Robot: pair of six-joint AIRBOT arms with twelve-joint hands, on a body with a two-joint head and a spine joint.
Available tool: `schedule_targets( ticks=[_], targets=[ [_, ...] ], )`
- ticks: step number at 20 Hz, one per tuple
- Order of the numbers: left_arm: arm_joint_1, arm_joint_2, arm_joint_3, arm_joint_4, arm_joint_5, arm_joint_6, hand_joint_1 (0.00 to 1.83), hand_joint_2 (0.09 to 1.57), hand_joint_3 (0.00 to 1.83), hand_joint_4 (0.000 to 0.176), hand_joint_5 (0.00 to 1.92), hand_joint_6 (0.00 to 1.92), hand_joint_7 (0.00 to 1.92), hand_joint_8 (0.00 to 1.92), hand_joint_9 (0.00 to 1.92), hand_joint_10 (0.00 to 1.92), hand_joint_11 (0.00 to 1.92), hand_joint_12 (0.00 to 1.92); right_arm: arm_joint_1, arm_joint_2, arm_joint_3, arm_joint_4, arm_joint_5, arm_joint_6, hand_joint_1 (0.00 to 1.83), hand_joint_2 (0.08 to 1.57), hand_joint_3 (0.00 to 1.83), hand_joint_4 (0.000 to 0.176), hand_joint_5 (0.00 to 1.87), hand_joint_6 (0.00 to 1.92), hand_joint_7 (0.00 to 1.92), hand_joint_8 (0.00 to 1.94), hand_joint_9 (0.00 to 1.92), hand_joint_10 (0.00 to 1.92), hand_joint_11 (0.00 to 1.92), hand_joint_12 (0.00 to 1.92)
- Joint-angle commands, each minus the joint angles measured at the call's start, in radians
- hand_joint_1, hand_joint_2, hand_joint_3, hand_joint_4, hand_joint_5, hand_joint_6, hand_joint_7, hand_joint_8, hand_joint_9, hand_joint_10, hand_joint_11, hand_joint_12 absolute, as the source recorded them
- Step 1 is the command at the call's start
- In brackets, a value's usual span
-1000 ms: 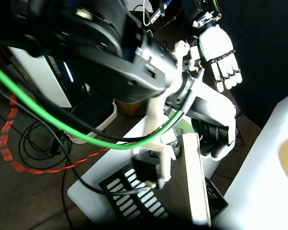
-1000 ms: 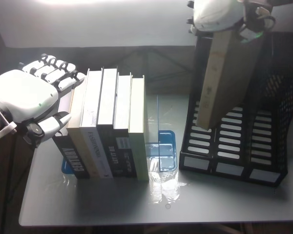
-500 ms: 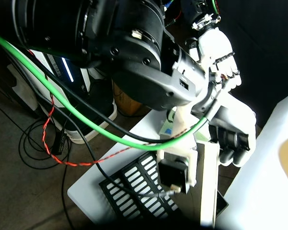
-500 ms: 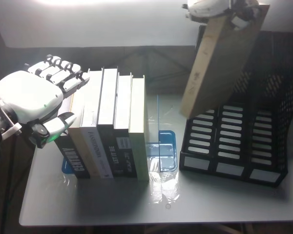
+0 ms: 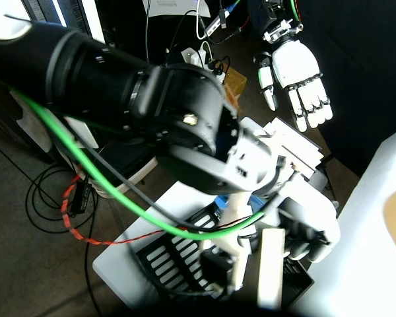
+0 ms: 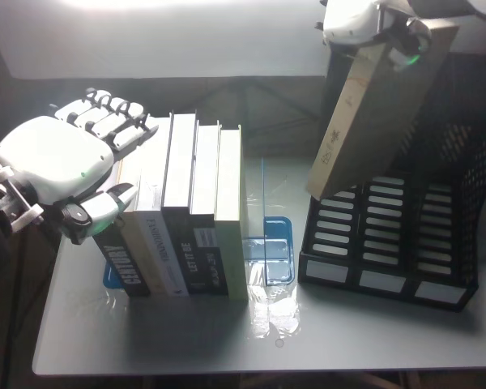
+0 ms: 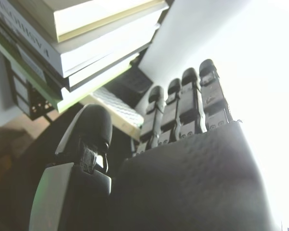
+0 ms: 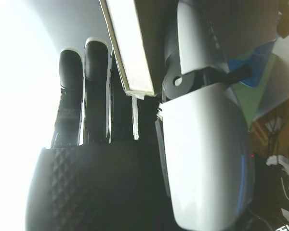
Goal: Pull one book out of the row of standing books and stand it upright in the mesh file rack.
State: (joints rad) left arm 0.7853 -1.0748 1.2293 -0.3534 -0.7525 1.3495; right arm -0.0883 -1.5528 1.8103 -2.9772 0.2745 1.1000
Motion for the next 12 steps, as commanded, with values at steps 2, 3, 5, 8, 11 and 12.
schedule_targets(
  ticks=[2,3,5,8,11,12],
  targets=[
    [-0.013,-0.001,0.014,0.019,-0.126,-0.017,0.26,1.57,0.12,0.014,0.05,0.00,0.00,0.00,0.00,0.00,0.00,0.00,-0.004,0.003,0.025,-0.035,-0.089,0.000,1.32,1.26,0.01,0.000,0.74,1.39,0.76,1.27,0.51,1.66,0.14,1.67],
    [-0.015,-0.003,0.016,0.022,-0.127,-0.022,0.25,1.57,0.12,0.010,0.05,0.01,0.00,0.00,0.00,0.00,0.00,0.00,-0.008,0.002,0.032,-0.035,-0.089,0.006,1.31,1.29,0.00,0.000,0.71,1.47,0.70,1.34,0.45,1.71,0.06,1.70],
    [-0.019,-0.009,0.019,0.030,-0.122,-0.024,0.22,1.57,0.13,0.014,0.04,0.00,0.00,0.00,0.00,0.00,0.00,0.00,-0.019,-0.003,0.053,-0.035,-0.089,0.020,1.32,1.26,0.00,0.000,0.75,1.39,0.75,1.27,0.51,1.67,0.14,1.71],
    [-0.020,-0.011,0.020,0.032,-0.123,-0.024,0.22,1.57,0.13,0.024,0.04,0.00,0.00,0.00,0.00,0.00,0.00,0.00,-0.022,0.008,0.063,-0.035,-0.089,0.032,1.31,1.30,0.00,0.000,0.68,1.44,0.69,1.41,0.45,1.76,0.08,1.74],
    [-0.020,-0.016,0.022,0.032,-0.122,-0.024,0.17,1.57,0.12,0.047,0.02,0.00,0.00,0.00,0.00,0.00,0.00,0.00,-0.022,0.017,0.066,-0.035,-0.089,0.037,1.08,1.22,0.00,0.000,0.27,0.39,0.34,0.27,0.20,0.50,0.00,1.20],
    [-0.020,-0.018,0.023,0.033,-0.122,-0.024,0.19,1.57,0.12,0.044,0.02,0.00,0.00,0.00,0.00,0.00,0.00,0.00,-0.022,0.021,0.067,-0.035,-0.089,0.041,1.01,1.19,0.00,0.000,0.22,0.18,0.28,0.08,0.16,0.33,0.00,0.97]
  ],
)
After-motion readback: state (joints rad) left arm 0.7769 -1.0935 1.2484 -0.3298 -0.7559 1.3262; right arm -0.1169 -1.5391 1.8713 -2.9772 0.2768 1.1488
